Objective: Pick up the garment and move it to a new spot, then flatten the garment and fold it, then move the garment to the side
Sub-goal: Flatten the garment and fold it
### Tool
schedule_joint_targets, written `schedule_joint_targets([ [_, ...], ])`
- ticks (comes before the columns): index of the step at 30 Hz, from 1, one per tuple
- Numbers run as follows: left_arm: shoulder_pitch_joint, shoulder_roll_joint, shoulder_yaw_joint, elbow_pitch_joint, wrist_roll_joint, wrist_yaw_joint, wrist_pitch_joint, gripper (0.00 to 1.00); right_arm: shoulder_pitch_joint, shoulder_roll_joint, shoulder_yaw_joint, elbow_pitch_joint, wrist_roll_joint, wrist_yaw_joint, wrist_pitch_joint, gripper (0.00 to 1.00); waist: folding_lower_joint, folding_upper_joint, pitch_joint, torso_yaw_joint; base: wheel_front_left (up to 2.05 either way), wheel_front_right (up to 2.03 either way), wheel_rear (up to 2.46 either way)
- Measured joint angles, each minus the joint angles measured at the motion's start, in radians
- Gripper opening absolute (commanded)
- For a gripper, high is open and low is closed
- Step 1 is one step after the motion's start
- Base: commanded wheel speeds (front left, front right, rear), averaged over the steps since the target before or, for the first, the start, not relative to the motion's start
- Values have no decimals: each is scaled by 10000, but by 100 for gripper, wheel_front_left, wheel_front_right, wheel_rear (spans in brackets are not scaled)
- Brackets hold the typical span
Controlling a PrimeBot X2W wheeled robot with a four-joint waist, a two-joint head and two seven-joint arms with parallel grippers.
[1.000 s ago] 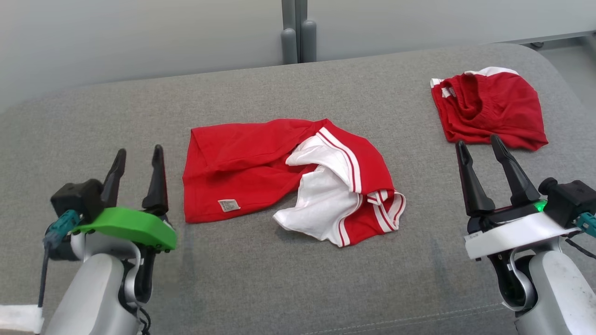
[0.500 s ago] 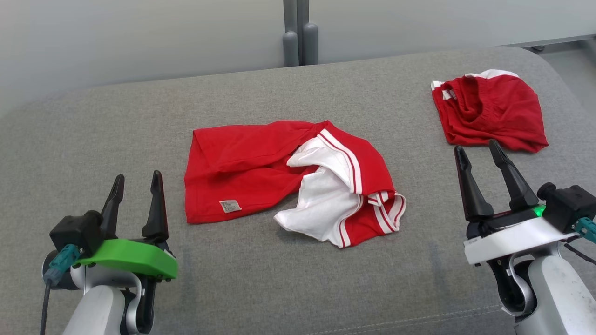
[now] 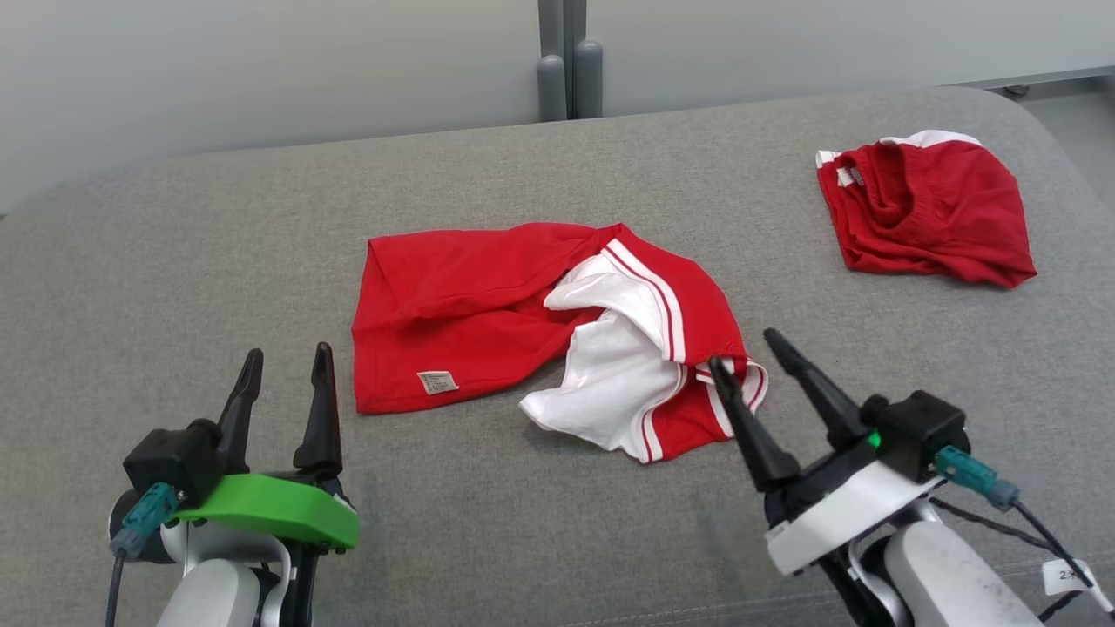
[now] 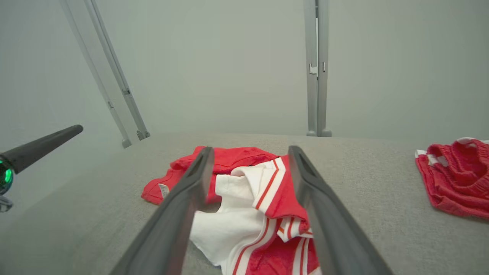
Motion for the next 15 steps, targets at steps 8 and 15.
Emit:
schedule_joint_targets([
  [8,0,-146,-61,-79,13,-128,0,100,-465,-376,1753,849,-320,4,466,100,0,0,212,447,0,0,0],
  [15,-2,-282,-123,-98,13,-222,0,100,-1355,-504,2533,1783,-554,10,907,100,0,0,455,937,0,0,0],
])
